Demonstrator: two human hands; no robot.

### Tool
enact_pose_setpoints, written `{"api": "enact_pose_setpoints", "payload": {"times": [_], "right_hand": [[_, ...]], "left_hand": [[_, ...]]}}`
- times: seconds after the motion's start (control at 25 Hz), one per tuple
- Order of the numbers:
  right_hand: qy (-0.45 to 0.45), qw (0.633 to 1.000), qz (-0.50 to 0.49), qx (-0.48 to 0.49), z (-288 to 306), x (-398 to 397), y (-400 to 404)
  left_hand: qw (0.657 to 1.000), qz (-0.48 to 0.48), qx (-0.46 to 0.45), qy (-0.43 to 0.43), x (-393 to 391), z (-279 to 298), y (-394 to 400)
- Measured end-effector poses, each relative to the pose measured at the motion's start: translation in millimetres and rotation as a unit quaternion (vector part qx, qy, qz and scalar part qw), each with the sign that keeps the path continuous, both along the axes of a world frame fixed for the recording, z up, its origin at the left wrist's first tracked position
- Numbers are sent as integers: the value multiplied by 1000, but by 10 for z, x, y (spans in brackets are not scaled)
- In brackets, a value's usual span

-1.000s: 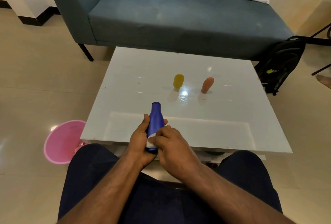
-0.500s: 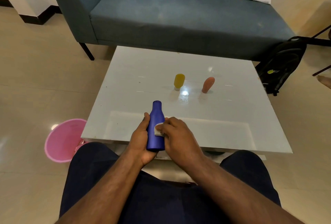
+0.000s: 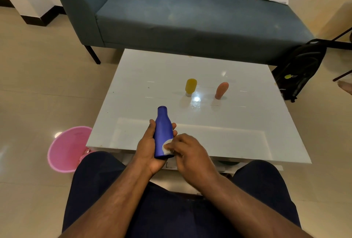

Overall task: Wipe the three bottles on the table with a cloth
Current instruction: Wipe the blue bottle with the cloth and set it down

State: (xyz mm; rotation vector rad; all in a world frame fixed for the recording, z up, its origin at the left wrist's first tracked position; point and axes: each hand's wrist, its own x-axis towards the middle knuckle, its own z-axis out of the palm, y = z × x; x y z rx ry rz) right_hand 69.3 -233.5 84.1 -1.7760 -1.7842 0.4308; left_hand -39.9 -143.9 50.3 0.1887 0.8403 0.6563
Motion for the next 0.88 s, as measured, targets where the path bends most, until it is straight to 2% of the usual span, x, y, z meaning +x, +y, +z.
{"api": "enact_pose_setpoints", "payload": {"times": [0.08, 0.24, 0.4, 0.48, 0.56, 0.6, 0.76, 0.84, 0.88], "right_hand": [[16, 998, -55, 6, -13, 24, 44], [-17, 999, 24, 17, 8, -100, -25], [43, 995, -93, 0, 51, 182, 379], [-6, 999, -51, 2, 64, 50, 350], [-69, 997, 38, 25, 29, -38, 184], [-69, 996, 53, 12, 57, 6, 185], [-14, 996, -88, -12, 123, 237, 536], [-3, 997, -78, -19, 105, 140, 513], [-49, 998, -31, -14, 85, 67, 449]], "left_hand": [[1000, 1, -1, -4, 8, 11, -9], [1000, -28, 5, -4, 4, 13, -32], [998, -54, 25, 16, 73, 33, -116], [999, -49, 18, 2, 59, 17, -105], [999, -51, 11, -11, 36, 4, -86], [998, -58, 21, -8, 35, -10, -83], [994, -81, 68, 38, 87, -7, -124], [993, -78, 80, 44, 82, -16, -129], [992, -80, 84, 42, 72, -9, -131]]}}
